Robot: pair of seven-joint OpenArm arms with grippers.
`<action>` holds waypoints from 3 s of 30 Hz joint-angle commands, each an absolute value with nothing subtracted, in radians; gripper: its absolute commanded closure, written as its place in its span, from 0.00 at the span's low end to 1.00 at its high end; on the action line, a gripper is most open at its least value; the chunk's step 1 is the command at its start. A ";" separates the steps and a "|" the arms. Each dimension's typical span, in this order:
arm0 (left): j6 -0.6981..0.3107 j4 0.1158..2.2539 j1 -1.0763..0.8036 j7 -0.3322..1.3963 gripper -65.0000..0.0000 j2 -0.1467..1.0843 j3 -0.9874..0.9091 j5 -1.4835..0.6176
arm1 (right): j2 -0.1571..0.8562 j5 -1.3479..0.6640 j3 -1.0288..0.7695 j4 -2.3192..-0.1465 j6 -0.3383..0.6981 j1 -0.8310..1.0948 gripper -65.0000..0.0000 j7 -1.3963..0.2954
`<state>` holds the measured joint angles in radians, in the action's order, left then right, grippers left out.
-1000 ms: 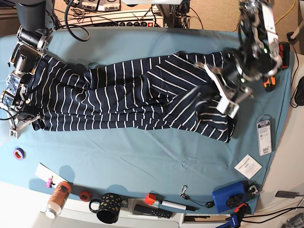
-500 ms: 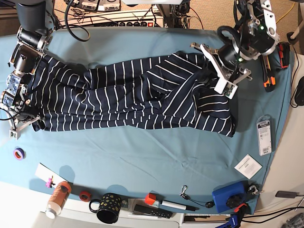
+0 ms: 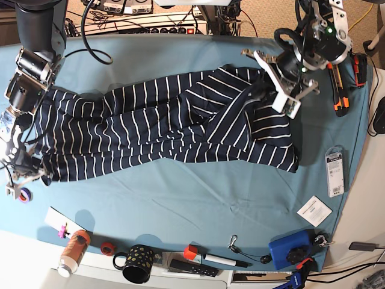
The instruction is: Layout the t-shirt on the table in an organized manner, then fold the t-shirt properly
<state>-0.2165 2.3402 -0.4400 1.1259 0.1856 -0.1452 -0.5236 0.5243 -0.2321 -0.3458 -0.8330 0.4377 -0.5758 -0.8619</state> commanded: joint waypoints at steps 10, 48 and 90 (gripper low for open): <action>-0.218 2.356 -0.509 1.136 1.00 0.188 -0.147 -0.553 | 0.602 -0.395 -0.349 -0.851 0.491 -0.609 1.00 -0.994; -0.313 2.356 -0.565 1.053 0.46 0.131 -0.144 -0.601 | 0.713 -0.757 -0.617 -1.019 0.633 -0.519 0.56 -1.311; -0.312 2.356 -0.565 1.045 0.46 0.131 -0.144 -0.603 | 0.451 -0.662 -0.614 -0.805 0.684 -0.352 1.00 -1.139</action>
<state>-0.3077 2.3402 -0.5621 1.0676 0.1303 -0.1444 -0.5880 0.4458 -0.6849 -0.6209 -0.8028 0.6815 -0.3412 -1.0996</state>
